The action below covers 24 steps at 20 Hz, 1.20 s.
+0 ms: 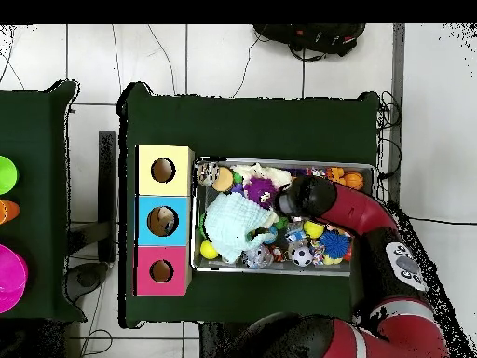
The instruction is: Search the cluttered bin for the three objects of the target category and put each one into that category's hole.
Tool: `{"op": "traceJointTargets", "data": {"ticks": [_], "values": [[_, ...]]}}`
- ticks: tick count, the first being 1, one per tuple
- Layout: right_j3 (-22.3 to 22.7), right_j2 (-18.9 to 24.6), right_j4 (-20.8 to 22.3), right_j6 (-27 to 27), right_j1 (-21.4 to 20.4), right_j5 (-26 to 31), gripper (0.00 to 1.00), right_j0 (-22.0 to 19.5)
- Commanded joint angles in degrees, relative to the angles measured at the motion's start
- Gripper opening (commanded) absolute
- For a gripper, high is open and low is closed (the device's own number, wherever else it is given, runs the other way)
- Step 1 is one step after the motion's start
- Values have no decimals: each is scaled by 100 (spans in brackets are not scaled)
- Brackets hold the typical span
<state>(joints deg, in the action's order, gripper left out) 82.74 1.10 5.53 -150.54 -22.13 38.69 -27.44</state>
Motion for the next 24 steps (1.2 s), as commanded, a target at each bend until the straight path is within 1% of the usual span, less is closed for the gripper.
{"op": "traceJointTargets", "data": {"ticks": [1, 2, 5, 6, 8, 13, 16, 21, 24], "values": [[421, 543, -252, 381, -686, 840, 100, -75], [470, 502, -317, 318, -946, 1122, 100, -14], [515, 426, -471, 165, -1438, 1790, 100, 136], [450, 421, -505, 144, -1494, 2005, 100, 147], [358, 422, -529, 145, -1563, 2250, 100, 164], [217, 436, -601, 149, -1565, 2487, 100, 170], [263, 428, -632, 157, -1608, 2483, 100, 180], [806, 415, -648, 376, -1684, 1854, 100, 14], [974, 429, -601, 543, -1660, 1591, 100, -138]]}}
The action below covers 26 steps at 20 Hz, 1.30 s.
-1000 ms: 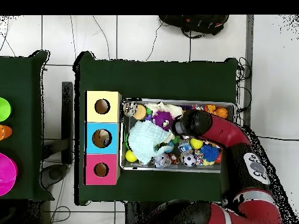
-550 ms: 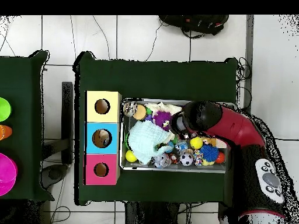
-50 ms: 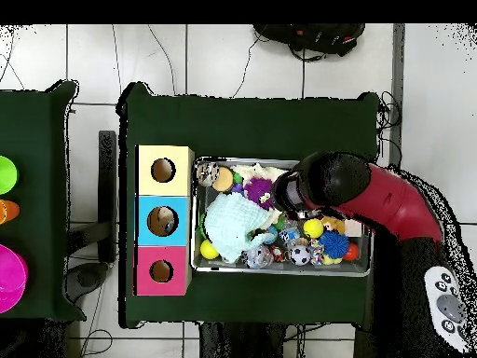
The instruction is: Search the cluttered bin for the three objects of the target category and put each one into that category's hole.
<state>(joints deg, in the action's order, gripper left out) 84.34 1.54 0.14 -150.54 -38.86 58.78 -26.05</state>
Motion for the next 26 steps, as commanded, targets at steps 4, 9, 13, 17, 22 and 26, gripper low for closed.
{"op": "traceJointTargets", "data": {"ticks": [4, 9, 13, 17, 22, 26], "values": [[789, 305, 172, 608, 253, -732, 100, -429], [779, -594, 30, -1282, 631, -878, 100, 65], [828, -966, -33, -1561, 872, -1241, 100, 201], [1028, -395, 499, 575, 794, -1802, 100, -302], [1914, 1371, 1669, 3953, 127, -2084, 100, -1308], [2750, 2136, 2317, 4604, -341, -2226, 100, -1811]]}}
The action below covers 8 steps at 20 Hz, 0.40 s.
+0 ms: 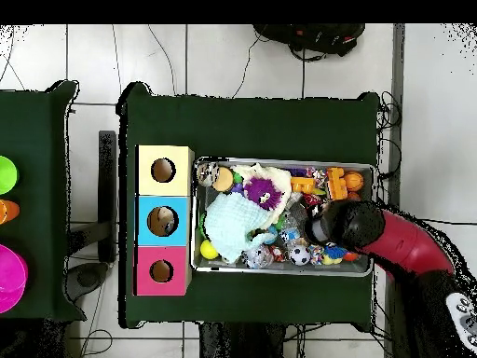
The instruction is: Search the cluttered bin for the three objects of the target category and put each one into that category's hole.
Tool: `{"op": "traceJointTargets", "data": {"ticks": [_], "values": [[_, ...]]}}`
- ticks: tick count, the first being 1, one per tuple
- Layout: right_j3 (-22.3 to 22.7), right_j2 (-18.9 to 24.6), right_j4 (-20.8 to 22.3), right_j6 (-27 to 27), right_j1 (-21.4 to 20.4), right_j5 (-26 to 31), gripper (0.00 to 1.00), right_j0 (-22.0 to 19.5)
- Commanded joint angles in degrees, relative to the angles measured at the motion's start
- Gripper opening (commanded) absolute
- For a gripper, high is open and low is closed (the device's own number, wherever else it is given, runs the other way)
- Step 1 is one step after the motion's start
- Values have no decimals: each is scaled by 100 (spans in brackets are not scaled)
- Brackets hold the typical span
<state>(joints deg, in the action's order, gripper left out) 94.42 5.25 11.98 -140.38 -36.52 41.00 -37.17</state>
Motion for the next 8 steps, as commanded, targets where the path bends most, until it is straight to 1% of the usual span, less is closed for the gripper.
{"op": "traceJointTargets", "data": {"ticks": [1, 3, 5, 7, 8], "values": [[1997, 1931, 1255, 3632, -621, -579, 100, -866], [2481, 2227, 1392, 3668, -765, -791, 100, -1177], [2926, 2562, 1500, 3818, -892, -976, 100, -1527], [3094, 2213, 2468, 4011, -384, -1583, 100, -1952], [3332, 2331, 2663, 4124, -586, -1605, 100, -1999]]}}
